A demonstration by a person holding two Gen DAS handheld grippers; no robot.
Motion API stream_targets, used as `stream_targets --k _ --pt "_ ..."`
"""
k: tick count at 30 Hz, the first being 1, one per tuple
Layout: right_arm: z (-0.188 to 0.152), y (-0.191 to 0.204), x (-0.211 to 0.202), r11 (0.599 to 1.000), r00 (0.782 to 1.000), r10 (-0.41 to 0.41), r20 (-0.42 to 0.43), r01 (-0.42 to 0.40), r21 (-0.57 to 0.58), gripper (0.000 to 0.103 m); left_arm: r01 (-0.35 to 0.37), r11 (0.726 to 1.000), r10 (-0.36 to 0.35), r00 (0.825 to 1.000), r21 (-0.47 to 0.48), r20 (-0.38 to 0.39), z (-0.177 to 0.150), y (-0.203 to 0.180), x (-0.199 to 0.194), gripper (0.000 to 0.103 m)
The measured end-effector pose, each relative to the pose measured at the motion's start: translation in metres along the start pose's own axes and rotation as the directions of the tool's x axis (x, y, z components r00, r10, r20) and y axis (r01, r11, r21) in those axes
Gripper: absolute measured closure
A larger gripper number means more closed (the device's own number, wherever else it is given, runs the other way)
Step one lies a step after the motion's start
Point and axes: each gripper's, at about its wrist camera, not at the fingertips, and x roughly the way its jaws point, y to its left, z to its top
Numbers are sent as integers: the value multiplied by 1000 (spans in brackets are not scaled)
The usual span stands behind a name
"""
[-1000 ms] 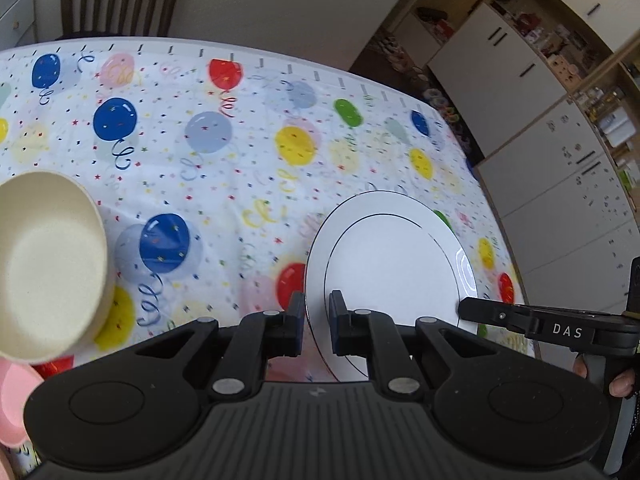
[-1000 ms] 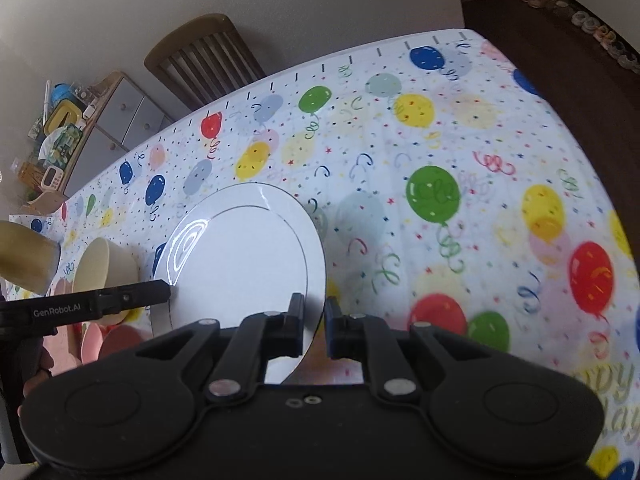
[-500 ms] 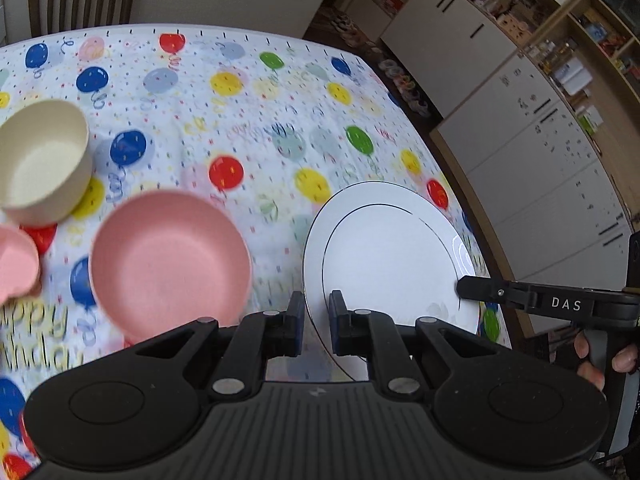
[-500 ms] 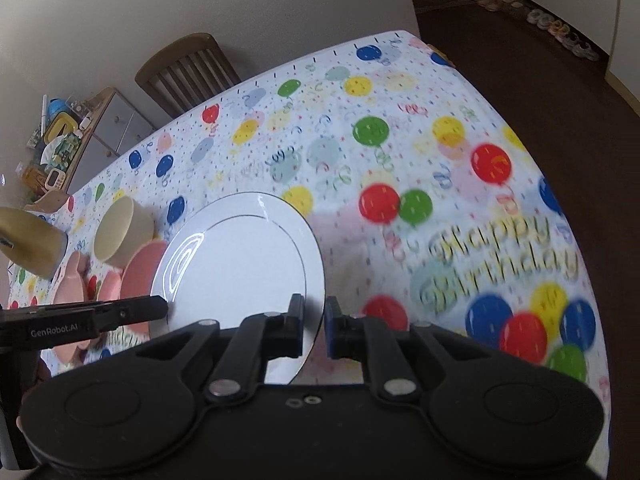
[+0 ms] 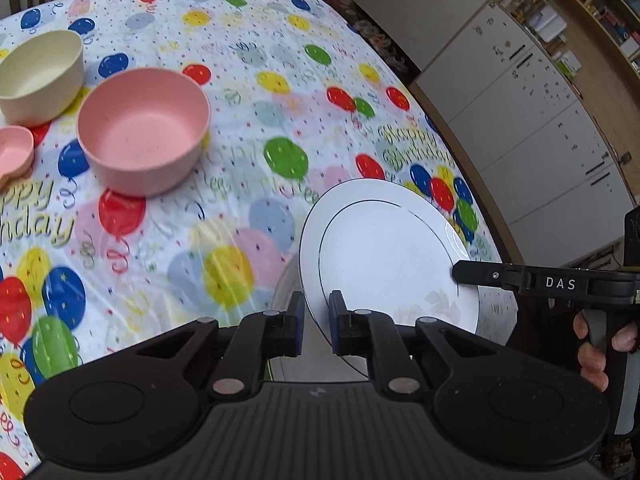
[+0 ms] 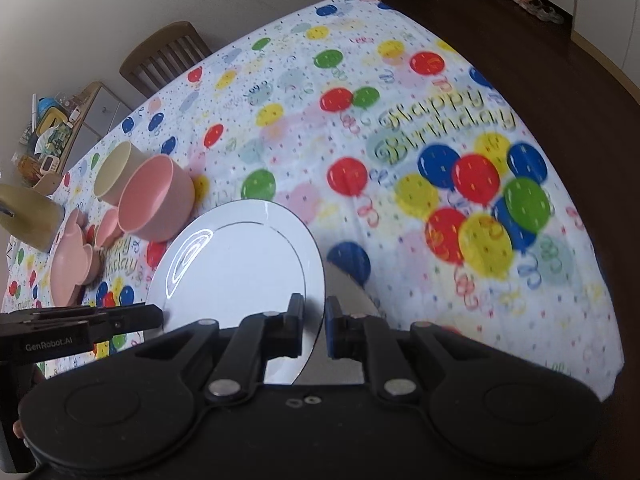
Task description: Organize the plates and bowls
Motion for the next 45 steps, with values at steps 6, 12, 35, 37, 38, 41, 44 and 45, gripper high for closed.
stream_targets --k 6,12,35,37,38,41,44,45 --pt "-24 -7 -1 1000 1000 -12 -2 12 7 93 -2 1000 3 999 20 -32 -23 -5 7 91" --pt "-42 -13 10 999 999 -22 -29 23 26 93 -12 999 15 997 33 -71 -39 -4 19 91" --pt "-50 -18 21 998 998 -53 -31 54 31 93 -45 996 52 995 76 -82 -46 -6 35 91" --pt "-50 -17 21 998 998 -55 -32 56 31 93 -47 996 54 995 79 -84 -46 -6 35 91" --pt "-50 -17 21 998 998 -55 -33 56 31 93 -47 996 54 995 77 -86 -46 -6 35 91" --pt "-49 -18 20 998 998 -58 -36 59 35 93 -47 996 54 994 78 -92 -45 -6 36 91" --pt "-47 -17 19 997 997 -62 -37 64 31 92 -46 996 54 994 79 -94 -45 -6 36 91" --pt "-47 -17 19 997 997 -64 -37 65 28 92 -46 996 54 994 78 -95 -45 -6 36 91"
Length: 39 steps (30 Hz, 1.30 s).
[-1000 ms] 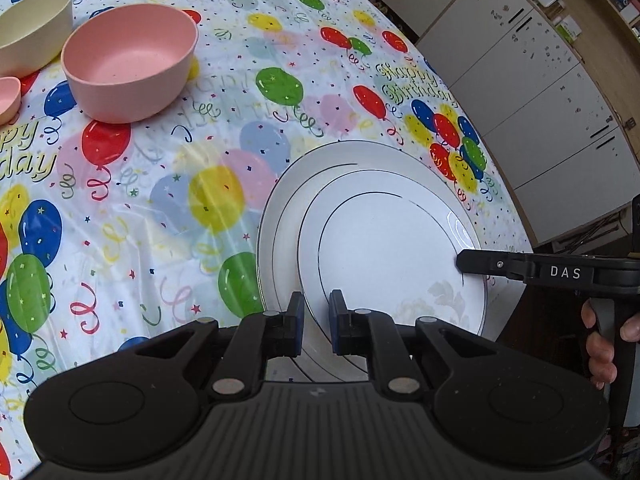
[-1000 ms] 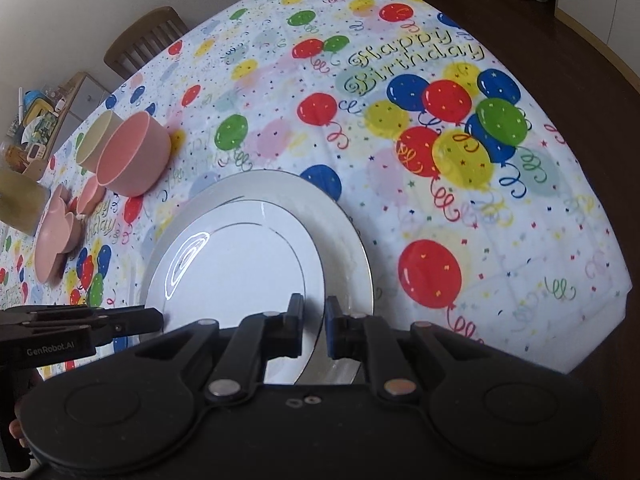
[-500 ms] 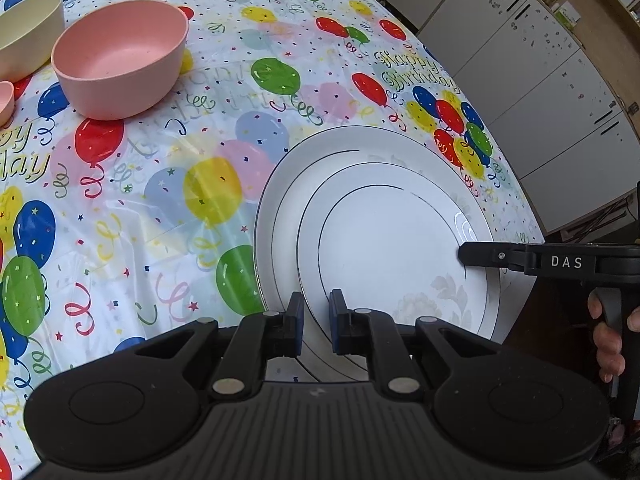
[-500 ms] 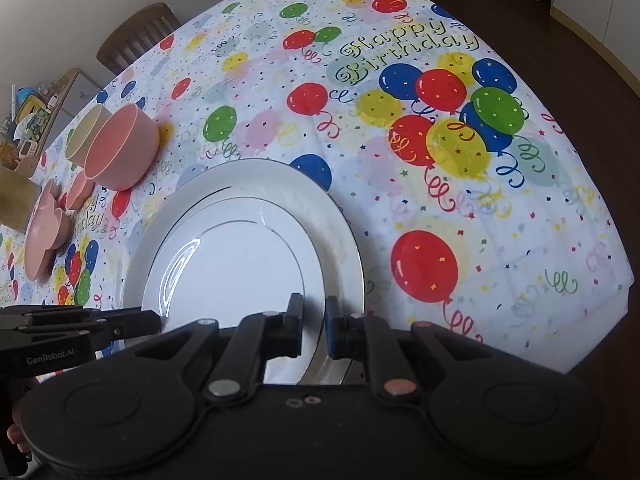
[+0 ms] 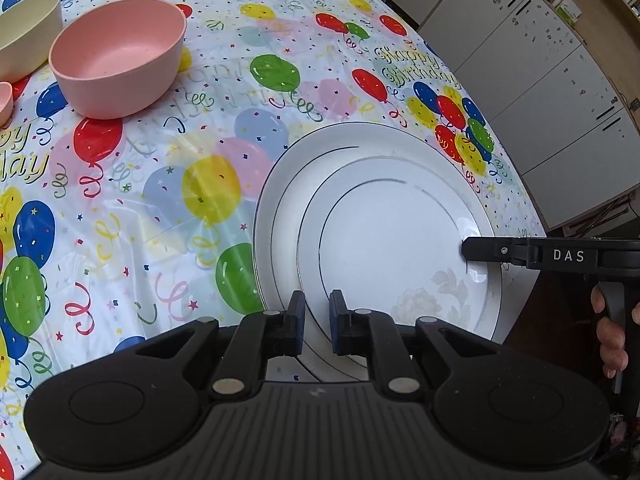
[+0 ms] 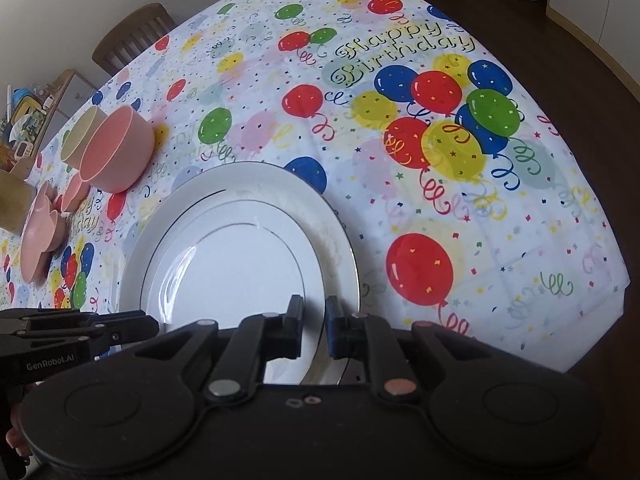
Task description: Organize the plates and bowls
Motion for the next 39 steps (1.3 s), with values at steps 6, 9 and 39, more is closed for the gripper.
stream_targets --k 6,9,39 --pt "1 1 -4 1000 1000 -12 1 12 -16 90 -3 1000 3 1000 4 3 0 0 -2 91" --pt "1 4 -12 999 1000 -19 16 19 -33 85 1 1000 -1 1000 4 1 -2 -1 -5 91" --pt "-13 169 -100 889 926 60 373 121 -442 0 -166 980 195 893 -106 406 -40 37 -162 35"
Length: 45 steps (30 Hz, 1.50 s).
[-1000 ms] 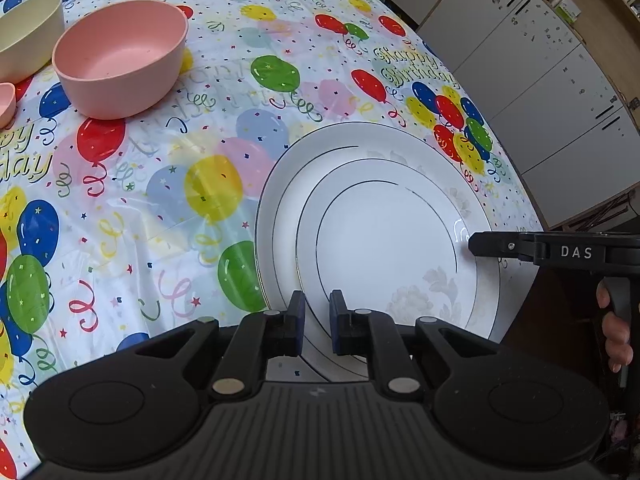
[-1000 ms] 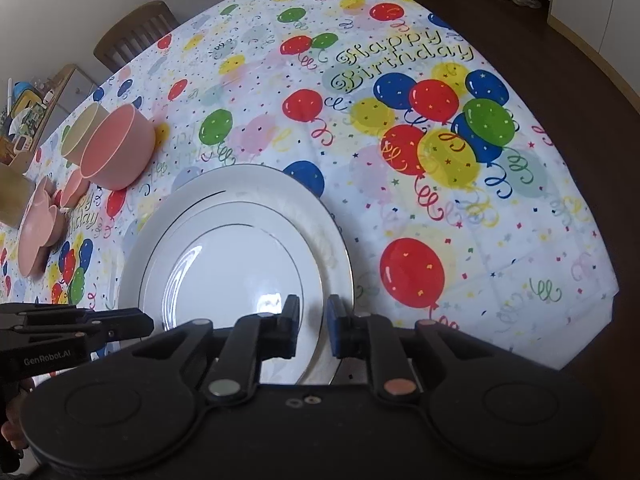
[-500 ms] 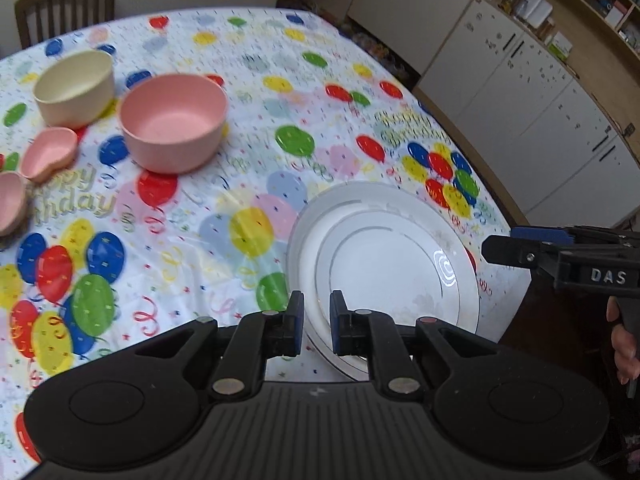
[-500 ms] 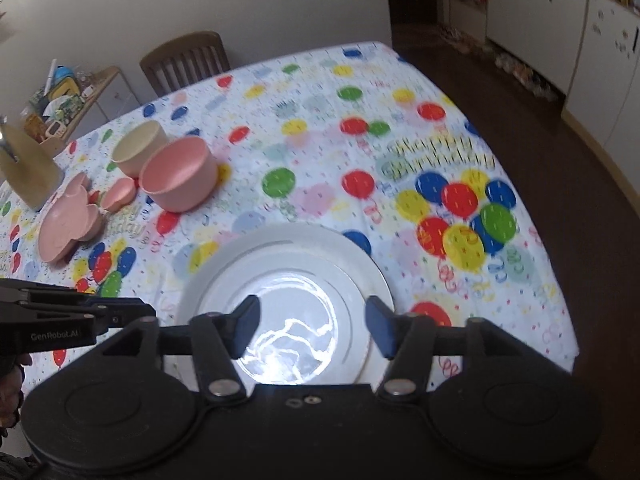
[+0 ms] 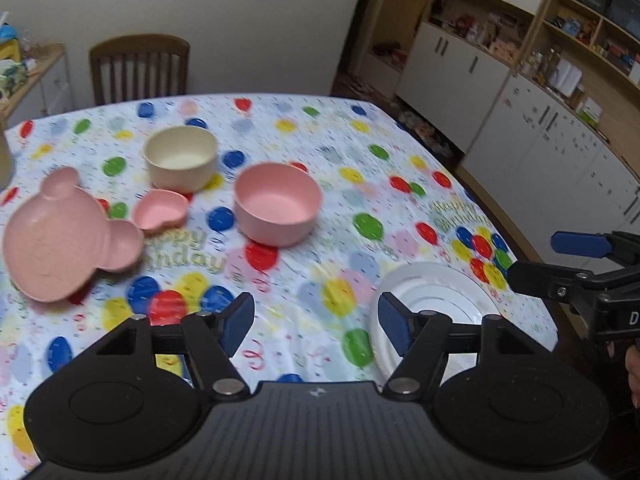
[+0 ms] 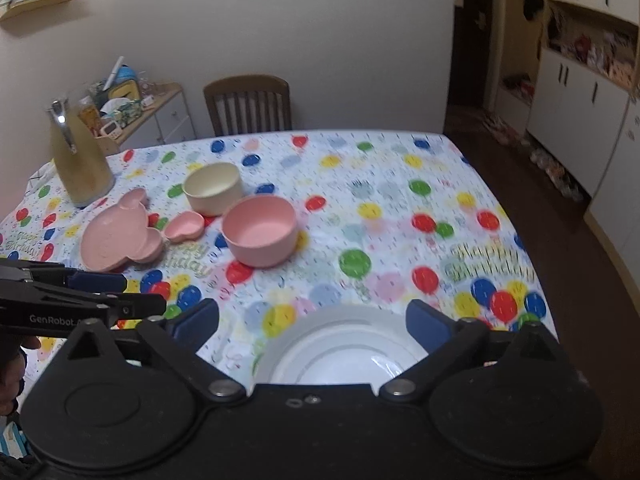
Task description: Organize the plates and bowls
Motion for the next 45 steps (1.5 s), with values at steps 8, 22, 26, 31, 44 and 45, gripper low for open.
stream_targets --k 8,22,26,31,44,45 --pt "31 49 16 994 998 35 48 -30 -101 0 -144 987 150 984 -67 98 10 40 -30 24" --pt "92 137 86 934 977 194 88 -156 -322 0 -322 926 346 932 -199 106 35 115 -26 23" --pt "107 155 118 918 970 240 36 -214 -335 0 -359 898 390 917 -253 84 40 145 -20 23" --pt "117 182 158 893 963 269 -33 -262 -367 0 -398 866 431 901 -304 47 42 181 -8 23" --pt "125 225 272 872 912 316 -262 -388 -298 10 -454 780 461 882 -431 -95 24 258 34 23" --pt "125 227 279 873 910 314 -272 -389 -293 12 -454 776 459 883 -438 -103 22 262 38 23"
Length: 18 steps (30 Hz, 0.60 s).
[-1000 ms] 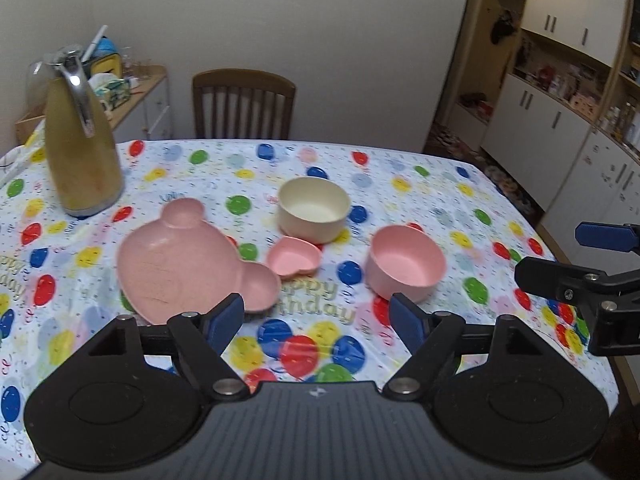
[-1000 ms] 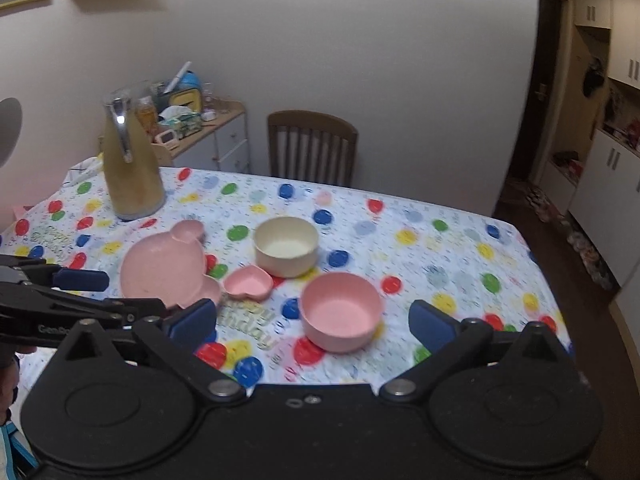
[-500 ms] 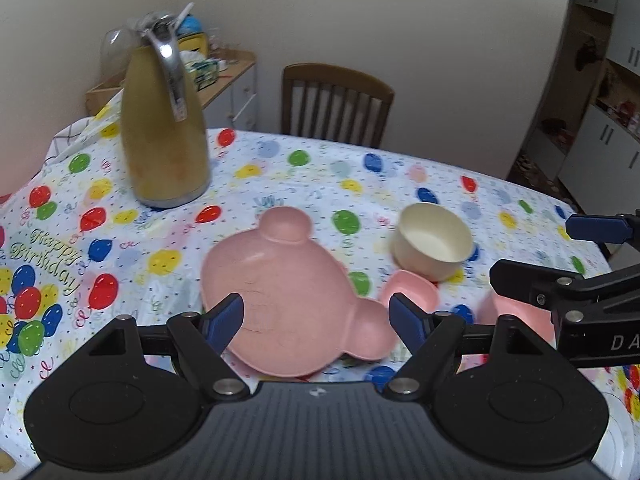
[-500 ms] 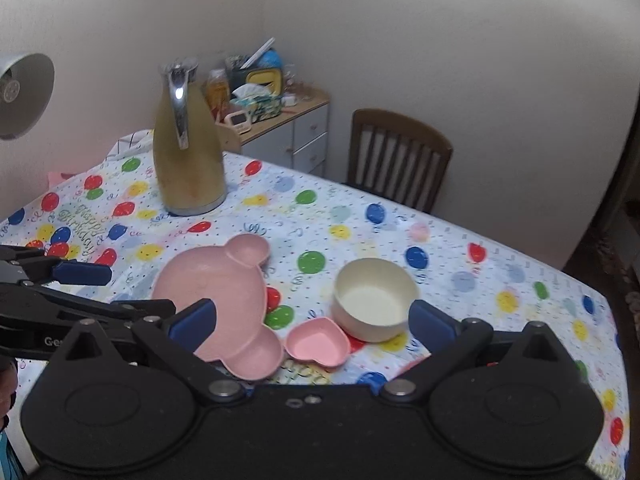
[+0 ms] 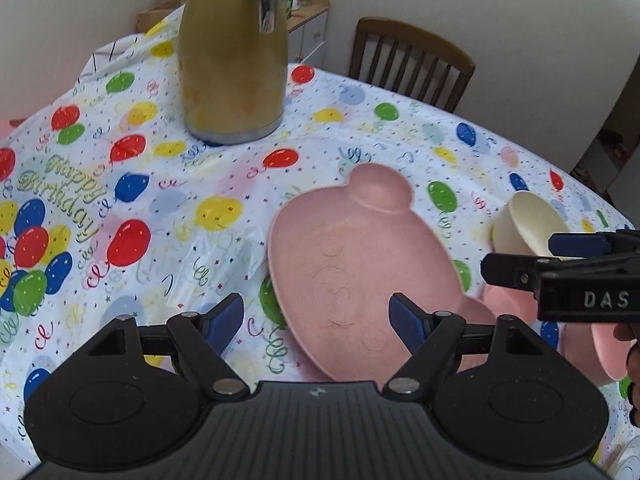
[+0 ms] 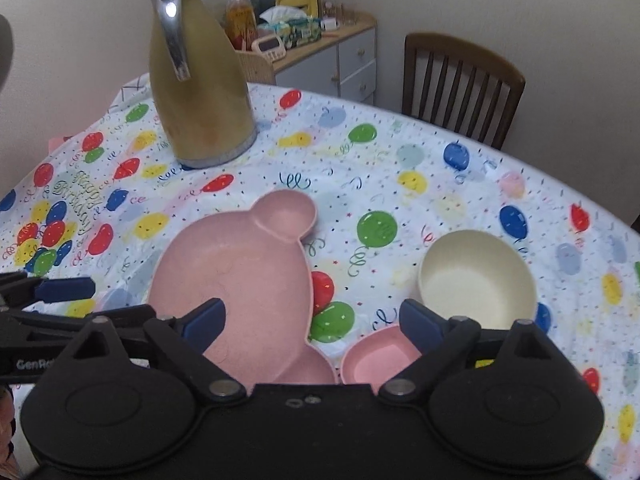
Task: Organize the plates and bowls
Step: 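Move both grippers to the pink bear-shaped plate rim and close them, then lift the pink bear-shaped plate with both grippers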
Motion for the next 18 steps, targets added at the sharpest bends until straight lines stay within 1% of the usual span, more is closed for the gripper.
stream_targets --k 1,3,4,6,9,10,11,12,13,14,15,16,17,18 --pt "1 -1 7 1000 1000 2 -11 -2 5 17 -4 1000 4 1000 -9 -7 0 2 5 24" --pt "3 -2 21 1000 999 7 -35 -6 18 19 -13 1000 13 1000 -20 -16 0 6 14 24" --pt "4 -3 28 1000 999 11 -45 -10 19 23 -22 999 21 1000 -26 -19 0 8 18 24" --pt "5 -2 39 1000 998 15 -61 -14 12 29 -33 999 32 999 -39 -24 1 11 25 24" --pt "6 -2 52 999 996 34 -82 -34 2 35 -44 997 42 998 -57 -38 1 14 34 24" --pt "6 -2 56 999 995 39 -90 -39 0 39 -48 997 45 998 -62 -41 0 15 37 24" --pt "7 -2 60 999 994 44 -100 -45 -2 41 -49 997 46 998 -66 -45 0 16 40 28" --pt "8 -2 64 999 993 48 -107 -48 -2 48 -44 997 41 998 -71 -51 -1 17 42 34" --pt "8 -3 66 999 992 51 -111 -52 -2 52 -39 996 35 998 -74 -58 -1 17 44 42" --pt "8 -3 68 998 992 59 -115 -59 -1 54 -35 996 30 997 -79 -67 -1 17 46 46" --pt "9 -3 70 998 991 67 -117 -68 -1 57 -32 996 26 997 -83 -70 -2 17 48 48" --pt "10 -3 71 997 990 74 -118 -75 -1 59 -29 996 23 997 -86 -73 -2 16 49 53" --pt "10 -2 73 997 990 82 -119 -83 -4 59 -24 996 17 997 -89 -78 -3 16 51 61" --pt "10 -2 73 996 989 86 -120 -88 -8 61 -16 996 9 996 -92 -84 -3 16 53 66"
